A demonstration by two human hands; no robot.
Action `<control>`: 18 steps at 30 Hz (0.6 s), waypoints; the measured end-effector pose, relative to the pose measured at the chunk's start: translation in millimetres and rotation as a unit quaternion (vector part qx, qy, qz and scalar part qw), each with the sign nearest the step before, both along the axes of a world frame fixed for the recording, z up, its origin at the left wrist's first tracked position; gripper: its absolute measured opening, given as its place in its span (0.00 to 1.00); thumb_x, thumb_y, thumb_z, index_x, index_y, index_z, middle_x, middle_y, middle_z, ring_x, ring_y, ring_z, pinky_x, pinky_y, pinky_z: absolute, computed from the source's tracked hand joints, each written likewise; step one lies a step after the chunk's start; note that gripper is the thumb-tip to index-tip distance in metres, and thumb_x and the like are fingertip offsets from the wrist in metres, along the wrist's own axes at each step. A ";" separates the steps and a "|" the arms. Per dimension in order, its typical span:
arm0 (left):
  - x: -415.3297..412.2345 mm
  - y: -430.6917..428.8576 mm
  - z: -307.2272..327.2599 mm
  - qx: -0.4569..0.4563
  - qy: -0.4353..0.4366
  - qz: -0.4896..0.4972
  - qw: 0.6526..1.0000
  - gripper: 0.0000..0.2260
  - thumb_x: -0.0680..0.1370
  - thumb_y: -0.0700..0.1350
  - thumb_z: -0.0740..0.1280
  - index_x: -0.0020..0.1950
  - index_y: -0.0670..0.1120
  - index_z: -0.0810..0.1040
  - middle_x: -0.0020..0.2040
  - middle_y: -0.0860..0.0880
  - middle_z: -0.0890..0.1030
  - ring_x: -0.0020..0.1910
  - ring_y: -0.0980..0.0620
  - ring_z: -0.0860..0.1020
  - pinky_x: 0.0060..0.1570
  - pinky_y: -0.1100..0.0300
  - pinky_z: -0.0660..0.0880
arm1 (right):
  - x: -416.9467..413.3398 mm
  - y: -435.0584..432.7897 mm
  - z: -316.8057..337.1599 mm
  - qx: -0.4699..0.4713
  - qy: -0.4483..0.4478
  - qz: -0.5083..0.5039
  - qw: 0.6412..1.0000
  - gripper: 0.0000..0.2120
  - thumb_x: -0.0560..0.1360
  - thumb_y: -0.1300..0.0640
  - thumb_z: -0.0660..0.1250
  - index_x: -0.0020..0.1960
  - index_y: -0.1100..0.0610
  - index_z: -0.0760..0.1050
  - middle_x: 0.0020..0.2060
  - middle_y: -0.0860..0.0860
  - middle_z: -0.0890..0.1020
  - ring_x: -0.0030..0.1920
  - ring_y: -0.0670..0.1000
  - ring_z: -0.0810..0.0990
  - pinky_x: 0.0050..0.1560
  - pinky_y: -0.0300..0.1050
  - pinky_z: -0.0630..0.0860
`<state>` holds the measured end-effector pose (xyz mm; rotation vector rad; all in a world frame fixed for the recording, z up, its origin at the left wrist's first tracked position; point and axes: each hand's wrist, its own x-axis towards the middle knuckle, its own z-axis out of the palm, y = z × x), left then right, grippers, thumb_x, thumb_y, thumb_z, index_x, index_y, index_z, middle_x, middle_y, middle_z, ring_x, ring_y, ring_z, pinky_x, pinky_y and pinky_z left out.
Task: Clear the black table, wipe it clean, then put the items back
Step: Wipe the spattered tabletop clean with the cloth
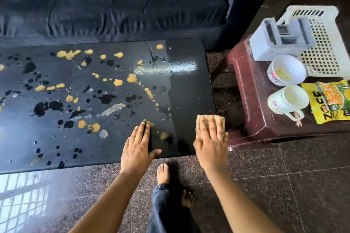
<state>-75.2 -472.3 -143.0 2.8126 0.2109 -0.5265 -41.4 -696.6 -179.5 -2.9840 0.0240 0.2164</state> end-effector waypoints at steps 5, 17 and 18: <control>0.1 -1.0 -3.9 -0.002 0.004 0.004 1.000 0.39 0.77 0.62 0.59 0.78 0.47 0.42 0.79 0.50 0.43 0.78 0.50 0.44 0.75 0.55 0.48 | -20.9 45.7 4.9 0.026 0.000 0.165 0.986 0.29 0.76 0.45 0.53 0.76 0.46 0.56 0.75 0.49 0.60 0.76 0.55 0.53 0.70 0.63 0.57; -5.9 -2.8 -5.6 -0.010 0.013 0.010 1.000 0.38 0.78 0.61 0.57 0.77 0.47 0.38 0.78 0.52 0.38 0.77 0.51 0.40 0.74 0.54 0.45 | -28.7 43.4 2.8 0.039 -0.004 0.142 0.989 0.29 0.76 0.44 0.53 0.76 0.47 0.55 0.75 0.50 0.60 0.76 0.55 0.54 0.70 0.63 0.56; -6.0 -2.5 -5.9 -0.012 0.014 0.010 1.000 0.38 0.78 0.61 0.57 0.77 0.47 0.38 0.77 0.52 0.37 0.77 0.52 0.40 0.74 0.54 0.45 | -26.4 35.1 1.5 0.029 -0.004 0.192 0.981 0.29 0.76 0.43 0.52 0.76 0.45 0.54 0.76 0.49 0.59 0.76 0.54 0.52 0.70 0.63 0.57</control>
